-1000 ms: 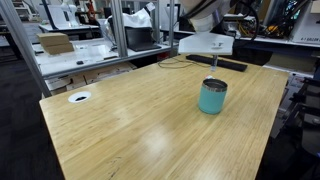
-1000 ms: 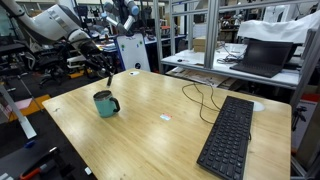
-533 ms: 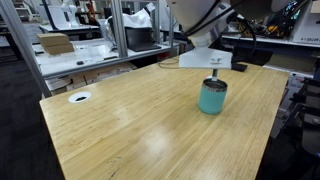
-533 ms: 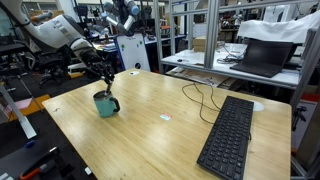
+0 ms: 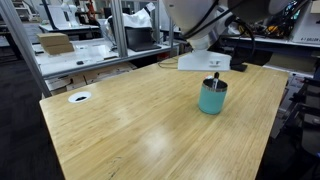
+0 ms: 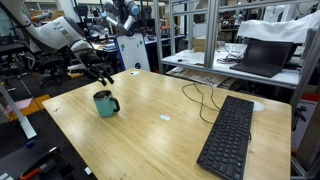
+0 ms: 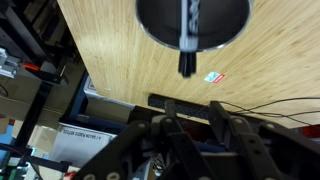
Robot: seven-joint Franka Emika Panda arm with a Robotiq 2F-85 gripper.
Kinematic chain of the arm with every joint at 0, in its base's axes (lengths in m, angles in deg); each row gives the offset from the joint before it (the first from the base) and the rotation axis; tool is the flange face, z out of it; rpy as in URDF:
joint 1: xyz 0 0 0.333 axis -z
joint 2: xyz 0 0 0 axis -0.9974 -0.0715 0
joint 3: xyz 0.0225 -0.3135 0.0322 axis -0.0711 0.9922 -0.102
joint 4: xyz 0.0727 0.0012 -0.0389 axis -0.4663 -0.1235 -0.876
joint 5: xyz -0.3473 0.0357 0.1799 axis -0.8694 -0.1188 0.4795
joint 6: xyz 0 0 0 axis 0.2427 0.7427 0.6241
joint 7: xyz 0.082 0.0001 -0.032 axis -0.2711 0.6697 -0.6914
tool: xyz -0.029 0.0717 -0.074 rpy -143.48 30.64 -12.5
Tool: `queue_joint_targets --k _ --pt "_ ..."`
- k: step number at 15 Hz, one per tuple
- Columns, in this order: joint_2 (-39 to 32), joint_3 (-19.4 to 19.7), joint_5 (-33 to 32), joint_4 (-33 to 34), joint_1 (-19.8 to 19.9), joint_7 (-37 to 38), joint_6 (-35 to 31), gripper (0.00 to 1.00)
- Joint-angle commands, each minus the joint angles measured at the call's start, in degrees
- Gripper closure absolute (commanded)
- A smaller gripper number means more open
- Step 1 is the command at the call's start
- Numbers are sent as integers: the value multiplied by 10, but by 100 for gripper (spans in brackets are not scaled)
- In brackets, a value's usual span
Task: Put the black marker inside the thermos
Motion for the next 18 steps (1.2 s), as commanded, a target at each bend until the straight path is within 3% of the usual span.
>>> queue_joint_targets --k 1,5,13,18 --pt "2 -10 12 7 12 14 9 28" --pt "25 -9 6 -9 31 5 -17 1" --pt "124 -13 28 -84 147 -10 -126 0" --pt "178 -7 55 -152 198 -26 -214 0"
